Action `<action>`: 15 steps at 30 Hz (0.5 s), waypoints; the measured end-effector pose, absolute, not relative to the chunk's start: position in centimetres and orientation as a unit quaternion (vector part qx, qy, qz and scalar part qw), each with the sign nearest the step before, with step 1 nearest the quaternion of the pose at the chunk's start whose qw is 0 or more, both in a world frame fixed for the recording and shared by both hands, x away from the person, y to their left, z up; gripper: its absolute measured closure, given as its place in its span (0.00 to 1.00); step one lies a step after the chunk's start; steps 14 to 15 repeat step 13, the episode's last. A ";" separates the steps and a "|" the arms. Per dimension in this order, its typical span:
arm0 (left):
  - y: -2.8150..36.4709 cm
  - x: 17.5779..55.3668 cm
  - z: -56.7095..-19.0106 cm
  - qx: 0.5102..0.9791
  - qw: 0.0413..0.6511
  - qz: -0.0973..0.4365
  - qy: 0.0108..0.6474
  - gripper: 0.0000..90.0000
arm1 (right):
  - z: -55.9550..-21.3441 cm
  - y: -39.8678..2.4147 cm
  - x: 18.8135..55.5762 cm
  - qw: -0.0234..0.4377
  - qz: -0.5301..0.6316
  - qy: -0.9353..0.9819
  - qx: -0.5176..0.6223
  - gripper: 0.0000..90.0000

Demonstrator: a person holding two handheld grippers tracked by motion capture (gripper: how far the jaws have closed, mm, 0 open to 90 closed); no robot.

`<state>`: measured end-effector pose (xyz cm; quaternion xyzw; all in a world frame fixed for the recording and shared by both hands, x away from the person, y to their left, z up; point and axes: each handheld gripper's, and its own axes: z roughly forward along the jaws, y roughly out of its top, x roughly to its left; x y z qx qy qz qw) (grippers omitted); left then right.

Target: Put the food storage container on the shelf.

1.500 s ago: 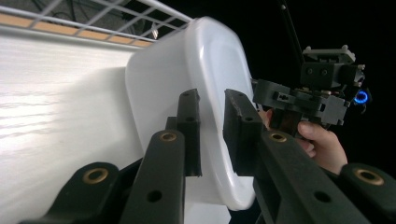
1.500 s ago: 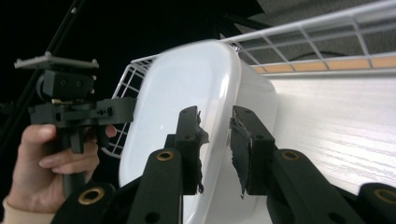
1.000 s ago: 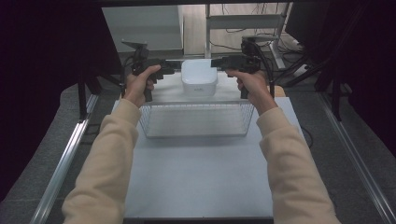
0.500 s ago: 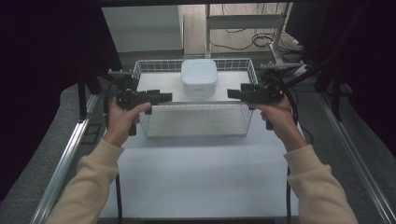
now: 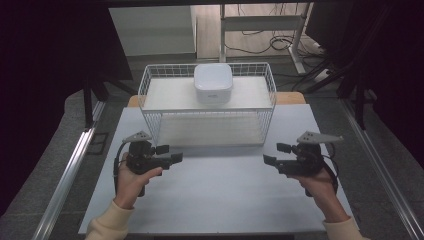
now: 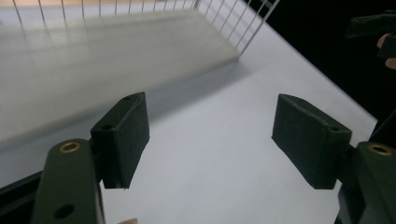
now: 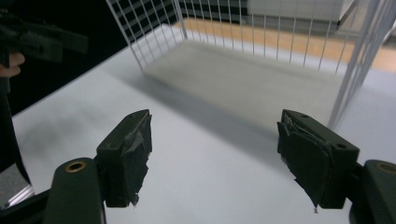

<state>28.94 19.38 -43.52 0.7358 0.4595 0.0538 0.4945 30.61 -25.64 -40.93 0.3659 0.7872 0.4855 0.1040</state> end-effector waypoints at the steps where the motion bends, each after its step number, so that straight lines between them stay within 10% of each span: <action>1: 19.4 28.7 -43.9 0.735 0.492 0.055 0.463 0.30 | -40.9 -25.6 30.6 0.104 0.485 0.787 0.366 0.29; 15: 19.7 28.4 -45.6 0.741 0.478 0.049 0.470 0.29 | -43.1 -25.9 29.6 0.110 0.460 0.792 0.385 0.28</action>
